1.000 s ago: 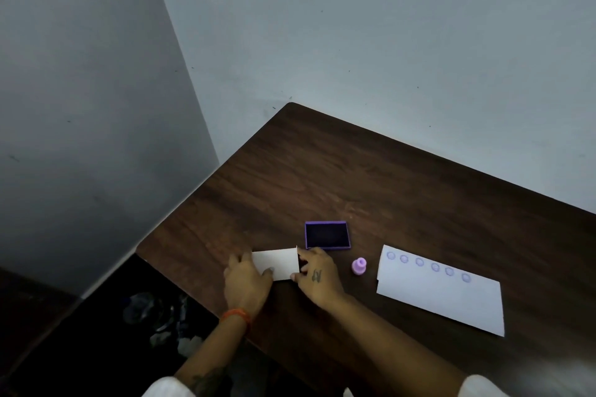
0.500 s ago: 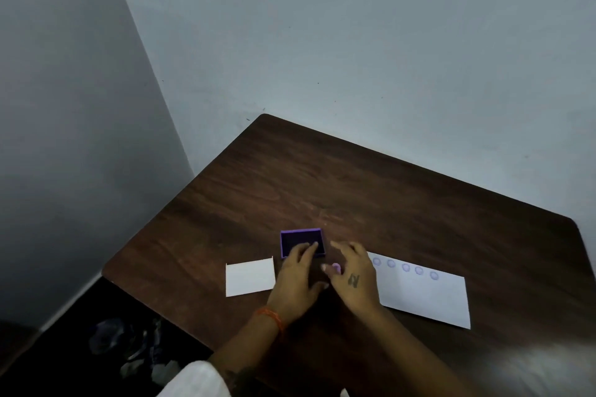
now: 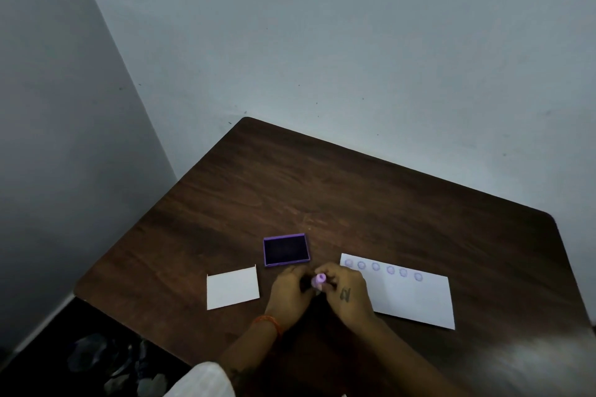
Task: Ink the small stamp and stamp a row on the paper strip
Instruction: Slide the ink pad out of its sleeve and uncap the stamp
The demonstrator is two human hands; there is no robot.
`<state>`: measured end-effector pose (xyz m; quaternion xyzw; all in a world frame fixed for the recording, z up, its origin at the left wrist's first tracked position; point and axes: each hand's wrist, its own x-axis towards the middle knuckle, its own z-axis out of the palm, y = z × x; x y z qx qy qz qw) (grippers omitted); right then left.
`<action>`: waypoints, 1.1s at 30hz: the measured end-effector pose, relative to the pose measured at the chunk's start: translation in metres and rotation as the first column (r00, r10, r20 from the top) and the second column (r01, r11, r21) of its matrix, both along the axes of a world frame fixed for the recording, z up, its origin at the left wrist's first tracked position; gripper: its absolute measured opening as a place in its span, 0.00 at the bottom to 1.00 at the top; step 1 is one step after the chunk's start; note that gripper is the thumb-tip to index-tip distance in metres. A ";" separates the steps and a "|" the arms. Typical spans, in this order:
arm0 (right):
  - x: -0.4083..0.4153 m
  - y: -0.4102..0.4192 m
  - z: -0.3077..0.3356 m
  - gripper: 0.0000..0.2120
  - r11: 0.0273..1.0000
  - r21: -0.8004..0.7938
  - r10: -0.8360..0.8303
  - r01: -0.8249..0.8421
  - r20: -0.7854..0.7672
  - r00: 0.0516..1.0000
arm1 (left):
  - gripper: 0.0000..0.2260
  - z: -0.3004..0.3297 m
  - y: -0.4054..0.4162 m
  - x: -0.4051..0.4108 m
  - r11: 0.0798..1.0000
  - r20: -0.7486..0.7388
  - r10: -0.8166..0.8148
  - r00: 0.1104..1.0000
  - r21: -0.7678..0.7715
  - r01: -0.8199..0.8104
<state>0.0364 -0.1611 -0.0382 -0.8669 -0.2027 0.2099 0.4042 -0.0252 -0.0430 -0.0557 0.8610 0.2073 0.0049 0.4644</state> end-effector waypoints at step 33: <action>0.029 -0.009 0.004 0.06 0.962 0.161 -0.123 0.221 -0.467 0.876 | 0.11 0.006 0.010 0.006 0.924 0.055 0.067 0.996 -0.379 -0.041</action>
